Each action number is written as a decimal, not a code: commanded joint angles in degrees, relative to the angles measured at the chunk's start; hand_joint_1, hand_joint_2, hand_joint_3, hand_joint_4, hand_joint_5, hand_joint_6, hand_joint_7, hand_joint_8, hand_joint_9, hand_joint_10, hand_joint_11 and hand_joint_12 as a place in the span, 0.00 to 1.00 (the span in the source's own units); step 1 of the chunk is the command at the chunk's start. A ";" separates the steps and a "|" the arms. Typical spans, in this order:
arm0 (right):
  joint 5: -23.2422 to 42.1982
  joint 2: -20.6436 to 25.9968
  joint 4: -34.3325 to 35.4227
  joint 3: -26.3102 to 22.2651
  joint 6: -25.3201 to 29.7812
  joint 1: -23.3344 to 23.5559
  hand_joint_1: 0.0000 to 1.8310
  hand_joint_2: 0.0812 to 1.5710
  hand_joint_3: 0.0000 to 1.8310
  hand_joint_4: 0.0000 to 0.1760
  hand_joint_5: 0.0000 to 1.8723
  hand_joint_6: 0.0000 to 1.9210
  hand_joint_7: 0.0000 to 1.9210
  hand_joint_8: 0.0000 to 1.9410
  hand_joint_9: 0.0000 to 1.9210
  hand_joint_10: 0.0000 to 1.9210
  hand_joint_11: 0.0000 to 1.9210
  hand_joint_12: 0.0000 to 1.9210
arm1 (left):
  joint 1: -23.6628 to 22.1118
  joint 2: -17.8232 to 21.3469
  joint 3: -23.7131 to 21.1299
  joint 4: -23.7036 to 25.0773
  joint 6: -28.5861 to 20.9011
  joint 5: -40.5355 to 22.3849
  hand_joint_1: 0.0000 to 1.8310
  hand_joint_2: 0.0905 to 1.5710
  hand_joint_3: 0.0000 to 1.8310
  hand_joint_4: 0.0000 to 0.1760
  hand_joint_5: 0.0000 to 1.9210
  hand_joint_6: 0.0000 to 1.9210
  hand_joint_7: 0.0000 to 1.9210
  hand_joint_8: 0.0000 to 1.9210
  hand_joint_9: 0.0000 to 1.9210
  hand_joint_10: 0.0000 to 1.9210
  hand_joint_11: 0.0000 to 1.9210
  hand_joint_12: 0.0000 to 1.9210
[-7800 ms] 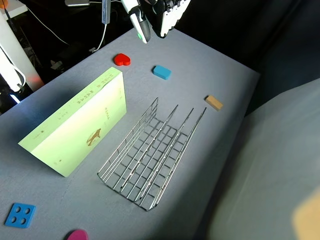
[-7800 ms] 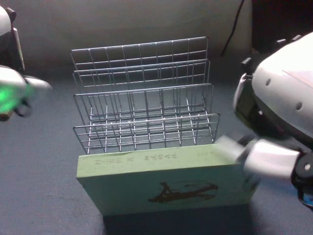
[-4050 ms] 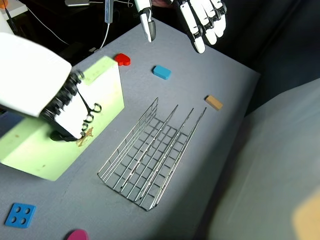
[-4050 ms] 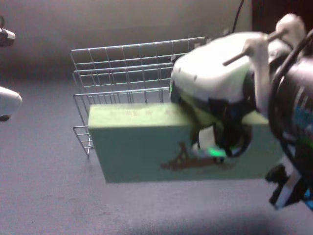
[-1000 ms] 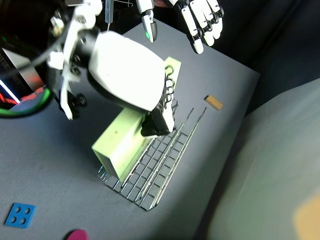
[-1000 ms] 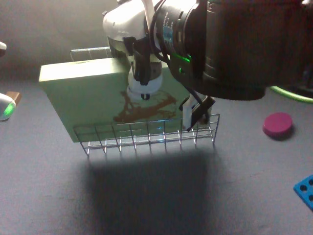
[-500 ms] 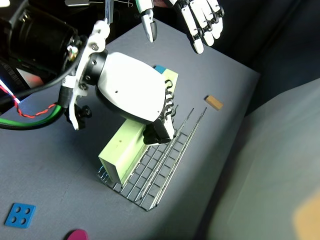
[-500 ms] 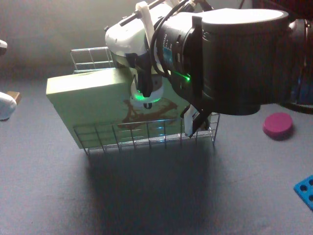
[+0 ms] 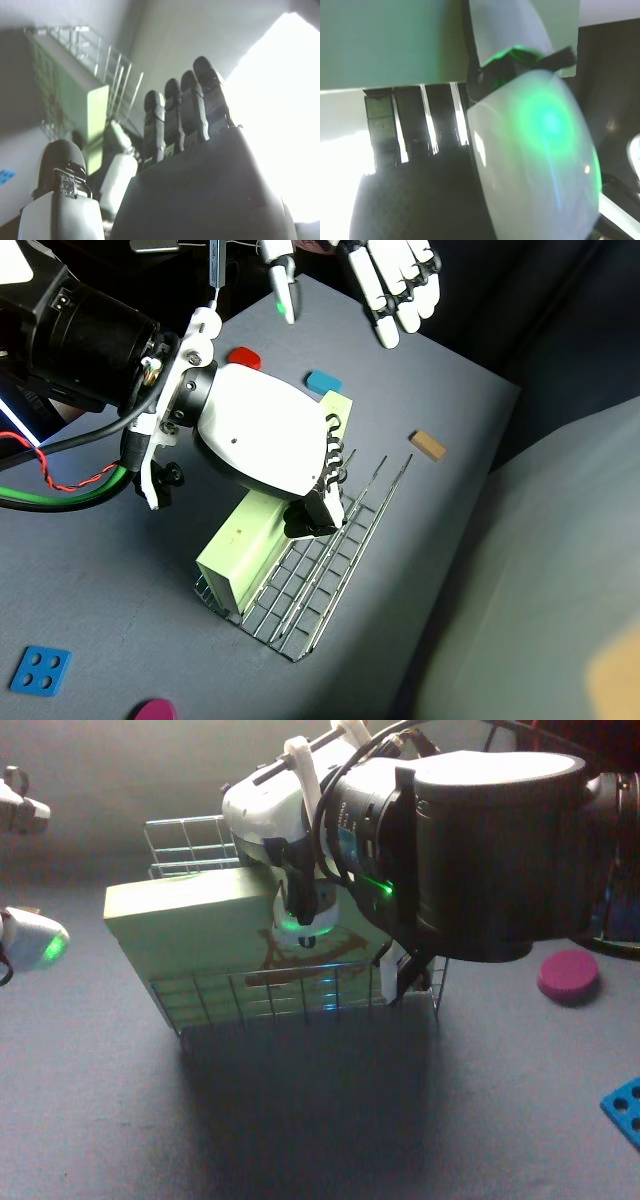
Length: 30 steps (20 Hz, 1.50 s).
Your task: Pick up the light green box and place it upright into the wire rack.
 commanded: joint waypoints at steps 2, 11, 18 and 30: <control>1.28 -0.14 -4.03 0.26 0.10 0.26 0.67 0.71 0.00 0.00 0.46 0.54 0.52 0.58 0.44 0.61 0.37 0.80 | -1.73 0.16 -0.67 4.03 0.24 -2.33 0.17 0.73 0.00 0.13 0.12 0.00 0.08 0.00 0.04 0.00 0.00 0.22; 1.16 0.24 -3.80 0.30 0.08 -0.54 0.65 0.74 0.00 0.00 0.41 0.63 0.48 0.61 0.35 0.50 0.34 0.79 | -4.11 -0.30 -2.68 3.58 0.29 -1.17 0.18 0.72 0.00 0.12 0.12 0.00 0.08 0.00 0.04 0.00 0.00 0.22; 0.97 0.95 -3.61 -0.68 -0.24 -0.33 0.52 0.66 0.00 0.00 0.34 0.00 0.36 0.00 0.28 0.17 0.17 0.71 | -4.17 -1.13 -3.45 3.58 0.74 -1.81 0.18 0.72 0.00 0.12 0.12 0.00 0.08 0.00 0.04 0.00 0.00 0.22; 0.56 15.19 -5.46 -15.80 -0.44 6.67 0.25 0.59 0.00 0.10 0.08 0.00 0.09 0.00 0.08 0.00 0.00 0.43 | -4.54 -2.15 -3.61 3.58 0.90 -1.17 0.18 0.71 0.00 0.12 0.12 0.00 0.08 0.00 0.04 0.00 0.00 0.23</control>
